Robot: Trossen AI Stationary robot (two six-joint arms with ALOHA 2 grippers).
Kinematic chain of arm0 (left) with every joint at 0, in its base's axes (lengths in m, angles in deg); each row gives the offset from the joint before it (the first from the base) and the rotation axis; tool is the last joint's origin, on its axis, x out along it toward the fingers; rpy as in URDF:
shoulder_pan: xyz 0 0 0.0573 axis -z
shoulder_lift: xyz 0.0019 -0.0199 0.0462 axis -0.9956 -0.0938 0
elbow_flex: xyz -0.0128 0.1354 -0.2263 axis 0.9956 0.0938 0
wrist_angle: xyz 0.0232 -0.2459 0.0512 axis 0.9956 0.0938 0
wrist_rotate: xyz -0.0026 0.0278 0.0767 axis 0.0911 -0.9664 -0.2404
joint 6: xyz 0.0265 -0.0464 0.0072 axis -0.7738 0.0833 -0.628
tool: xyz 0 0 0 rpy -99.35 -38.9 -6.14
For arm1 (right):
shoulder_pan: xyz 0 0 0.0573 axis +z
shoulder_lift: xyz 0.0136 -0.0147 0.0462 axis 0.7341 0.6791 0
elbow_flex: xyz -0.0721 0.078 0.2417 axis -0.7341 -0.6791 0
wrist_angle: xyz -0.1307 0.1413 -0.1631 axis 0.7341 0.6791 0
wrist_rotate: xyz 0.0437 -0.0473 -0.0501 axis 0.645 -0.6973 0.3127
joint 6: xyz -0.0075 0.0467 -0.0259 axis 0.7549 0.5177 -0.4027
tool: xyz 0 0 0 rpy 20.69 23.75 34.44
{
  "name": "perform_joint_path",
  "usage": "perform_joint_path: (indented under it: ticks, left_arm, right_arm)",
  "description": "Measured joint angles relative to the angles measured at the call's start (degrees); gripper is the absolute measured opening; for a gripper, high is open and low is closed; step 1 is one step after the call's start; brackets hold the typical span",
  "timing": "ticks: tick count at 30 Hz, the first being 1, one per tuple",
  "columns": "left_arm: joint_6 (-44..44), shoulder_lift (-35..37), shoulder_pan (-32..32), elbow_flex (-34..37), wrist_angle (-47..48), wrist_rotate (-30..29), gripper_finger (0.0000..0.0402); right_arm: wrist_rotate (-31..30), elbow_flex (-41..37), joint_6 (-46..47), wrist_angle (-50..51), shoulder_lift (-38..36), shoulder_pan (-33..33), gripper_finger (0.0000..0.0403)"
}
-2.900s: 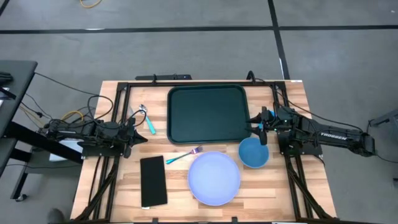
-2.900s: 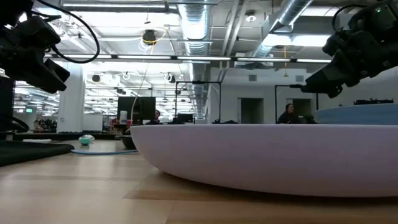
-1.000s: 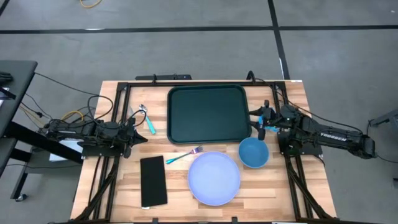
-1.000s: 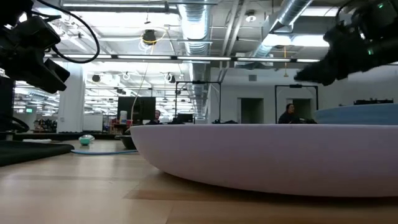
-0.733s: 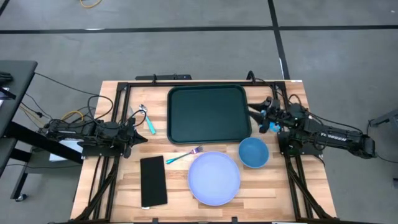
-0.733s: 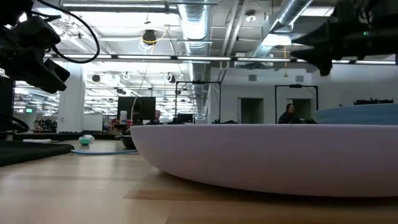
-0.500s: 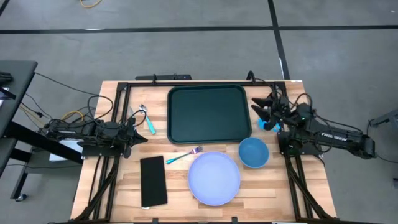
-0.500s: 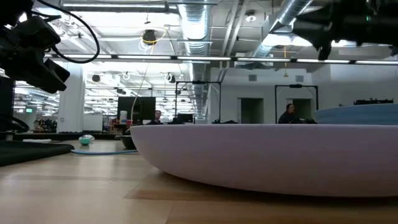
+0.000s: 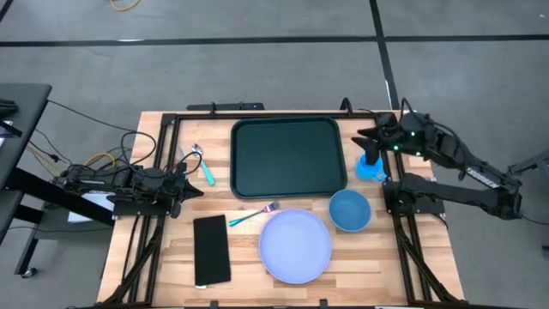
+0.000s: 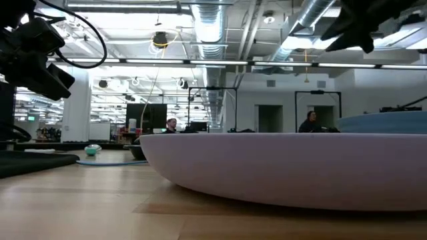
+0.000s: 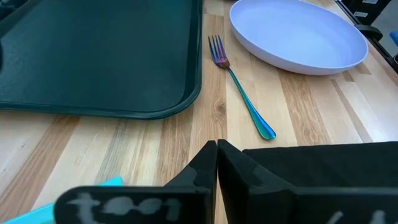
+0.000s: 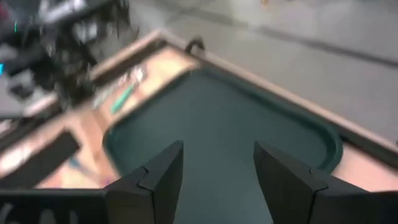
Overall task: Set up tray
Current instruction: Put the blue cup on the black serving tray
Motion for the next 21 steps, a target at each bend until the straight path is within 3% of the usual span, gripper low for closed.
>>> perform_joint_path:
  ticks: [5,11,21]
  left_arm:
    - [0.0,0.0,0.0,0.0,0.0,0.0,0.0000]
    - [0.1,0.0,0.0,0.0,0.0,0.0,0.0000]
    - [0.2,0.0,0.0,0.0,0.0,0.0,0.0000]
  right_arm:
    - [5.0,4.2,-3.3,9.8,3.5,1.1,0.0189]
    - [4.6,5.1,-6.2,16.5,8.0,3.0,0.0189]
    - [1.5,5.1,-6.3,33.6,18.6,0.2,0.0189]
